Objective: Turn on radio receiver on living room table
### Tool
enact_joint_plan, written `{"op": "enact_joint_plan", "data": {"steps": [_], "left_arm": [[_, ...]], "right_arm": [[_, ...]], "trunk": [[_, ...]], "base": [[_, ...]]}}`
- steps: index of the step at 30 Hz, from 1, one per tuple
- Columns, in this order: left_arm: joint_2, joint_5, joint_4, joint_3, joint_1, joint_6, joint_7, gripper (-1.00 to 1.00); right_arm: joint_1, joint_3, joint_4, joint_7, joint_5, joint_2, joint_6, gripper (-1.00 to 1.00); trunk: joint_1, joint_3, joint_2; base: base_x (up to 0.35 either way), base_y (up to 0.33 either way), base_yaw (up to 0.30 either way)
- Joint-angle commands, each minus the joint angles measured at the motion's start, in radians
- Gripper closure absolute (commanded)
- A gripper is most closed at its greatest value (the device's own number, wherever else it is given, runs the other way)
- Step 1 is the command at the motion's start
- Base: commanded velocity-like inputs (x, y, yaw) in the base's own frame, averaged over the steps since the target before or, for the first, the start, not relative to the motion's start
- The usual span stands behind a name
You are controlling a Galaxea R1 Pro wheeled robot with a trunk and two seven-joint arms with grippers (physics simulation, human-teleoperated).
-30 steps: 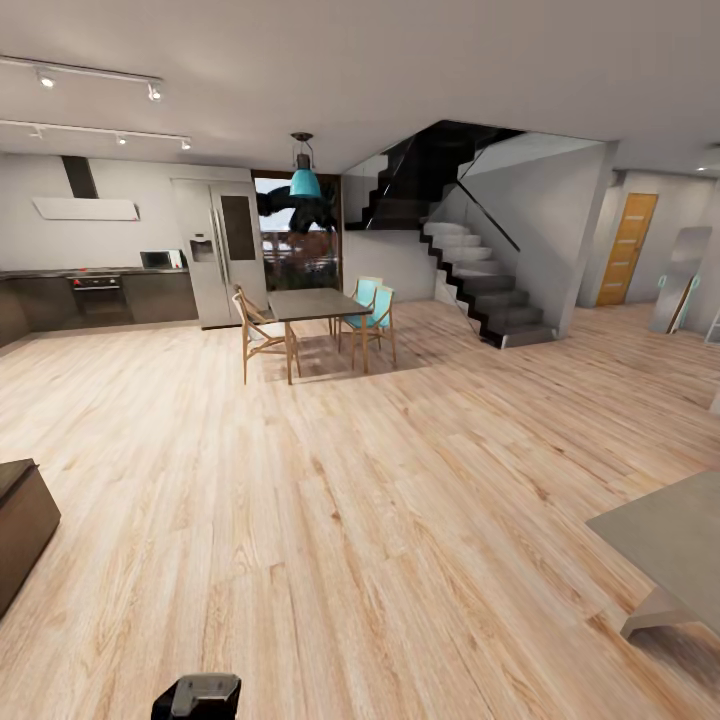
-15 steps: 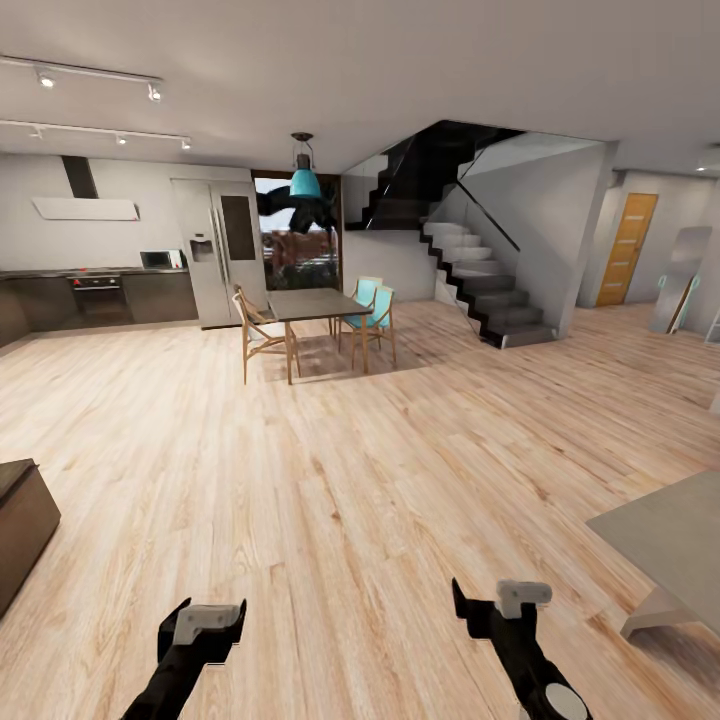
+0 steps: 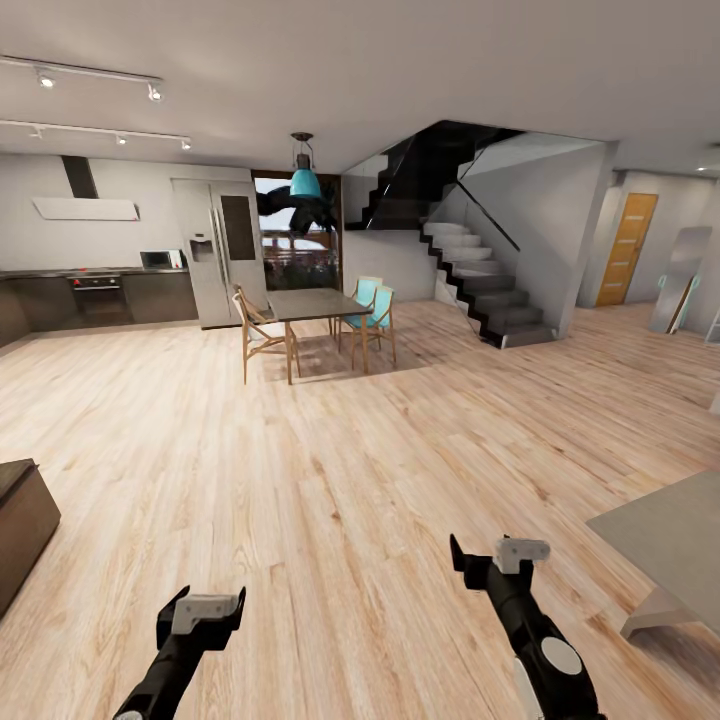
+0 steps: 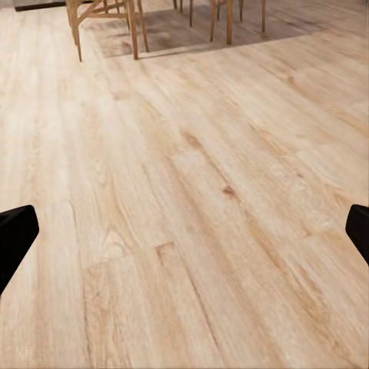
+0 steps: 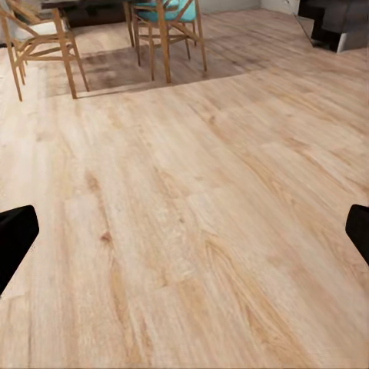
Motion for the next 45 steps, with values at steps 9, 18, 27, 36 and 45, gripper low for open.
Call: {"op": "enact_joint_plan", "data": {"steps": [9,18,27,36,45], "left_arm": [[0.0,0.001,-0.006,0.0,0.0,0.0,0.0,-1.0],[0.002,0.0,-0.007,-0.002,0.0,-0.001,-0.001,-1.0],[0.002,0.001,-0.003,-0.005,0.0,-0.002,-0.001,-1.0],[0.002,0.001,-0.001,-0.011,0.0,-0.007,-0.004,-1.0],[0.002,0.001,-0.001,-0.01,0.0,-0.011,-0.004,-1.0]], "right_arm": [[-0.023,0.051,0.001,0.001,0.001,-0.001,0.0,-1.0],[-0.025,0.106,0.003,0.004,0.019,-0.005,-0.006,-1.0],[-0.025,0.11,0.002,0.005,0.02,-0.005,-0.007,-1.0],[-0.025,0.11,0.001,0.003,0.02,-0.004,-0.007,-1.0],[-0.025,0.108,0.001,0.003,0.021,-0.006,-0.007,-1.0]], "trunk": [[0.0,0.0,0.0],[0.0,0.0,0.0],[0.0,0.0,0.0],[0.0,0.0,0.0],[0.0,0.0,0.0]], "base": [[0.0,0.0,0.0],[0.0,0.0,0.0],[0.0,0.0,0.0],[0.0,0.0,0.0],[0.0,0.0,0.0]]}}
